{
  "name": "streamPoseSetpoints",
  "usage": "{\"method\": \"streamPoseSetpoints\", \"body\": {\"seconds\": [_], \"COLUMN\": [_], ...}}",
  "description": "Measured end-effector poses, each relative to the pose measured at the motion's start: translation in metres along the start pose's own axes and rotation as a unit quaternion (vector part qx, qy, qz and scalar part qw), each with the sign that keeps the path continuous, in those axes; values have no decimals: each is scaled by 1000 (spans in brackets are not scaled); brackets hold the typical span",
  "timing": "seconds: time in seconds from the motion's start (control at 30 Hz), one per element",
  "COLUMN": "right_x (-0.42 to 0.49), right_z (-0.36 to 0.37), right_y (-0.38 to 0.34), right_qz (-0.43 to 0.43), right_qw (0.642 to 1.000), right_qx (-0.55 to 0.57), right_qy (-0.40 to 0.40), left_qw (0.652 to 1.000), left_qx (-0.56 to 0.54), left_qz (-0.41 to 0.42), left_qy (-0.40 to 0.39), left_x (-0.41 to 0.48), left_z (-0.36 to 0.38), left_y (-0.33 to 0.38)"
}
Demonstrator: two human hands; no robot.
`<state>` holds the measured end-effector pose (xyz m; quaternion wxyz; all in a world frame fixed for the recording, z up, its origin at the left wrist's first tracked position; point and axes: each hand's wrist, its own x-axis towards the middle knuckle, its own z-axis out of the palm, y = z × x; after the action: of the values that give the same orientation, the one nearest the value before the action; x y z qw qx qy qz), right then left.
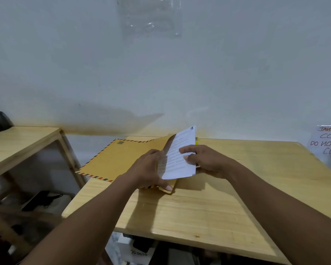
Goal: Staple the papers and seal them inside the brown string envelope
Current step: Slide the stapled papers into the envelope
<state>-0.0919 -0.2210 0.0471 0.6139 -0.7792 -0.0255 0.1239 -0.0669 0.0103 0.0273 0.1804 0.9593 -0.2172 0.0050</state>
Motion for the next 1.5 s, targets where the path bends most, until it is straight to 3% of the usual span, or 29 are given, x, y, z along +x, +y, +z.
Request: {"method": "streamPoseSetpoints", "body": {"seconds": [0.07,0.17,0.23,0.37,0.57,0.73,0.87,0.9,0.97,1.03,1.1,1.3,1.43,1.5], "right_x": [2,9,16,32,55,57,53,49,41,30,25,8,4,0], "right_z": [-4,-14,-11,16,42,46,30,25,18,13,8,-1,-6,-13], "right_y": [-6,-7,-8,-15,-19,-16,0,5,15,18,18,14,15,9], "right_qz": [-8,-22,-21,11,31,23,-37,-4,76,97,83,125,161,149], "right_qw": [1000,991,988,991,985,986,935,938,973,987,992,983,981,988], "right_qx": [-19,-36,-29,-13,-94,-128,-167,-155,-57,-29,-33,128,101,-17], "right_qy": [19,125,151,131,142,103,310,310,210,124,93,47,31,37], "left_qw": [1000,1000,1000,1000,999,999,998,997,997,996,996,991,994,996], "left_qx": [-1,0,-2,5,-20,-45,-60,-60,-60,-68,-80,-131,-94,-59], "left_qz": [-3,0,7,17,24,12,-4,-7,-5,3,10,-12,-35,-41], "left_qy": [-1,-2,-5,-11,6,10,34,41,52,58,49,-8,-36,-46], "left_x": [-1,-2,-3,-3,-5,-5,-1,0,2,3,4,-1,-5,-6], "left_z": [-1,-3,-3,-2,-2,-1,4,6,10,14,18,31,38,40], "left_y": [-3,-5,-3,0,-2,-6,-5,-3,2,8,13,22,29,31]}}
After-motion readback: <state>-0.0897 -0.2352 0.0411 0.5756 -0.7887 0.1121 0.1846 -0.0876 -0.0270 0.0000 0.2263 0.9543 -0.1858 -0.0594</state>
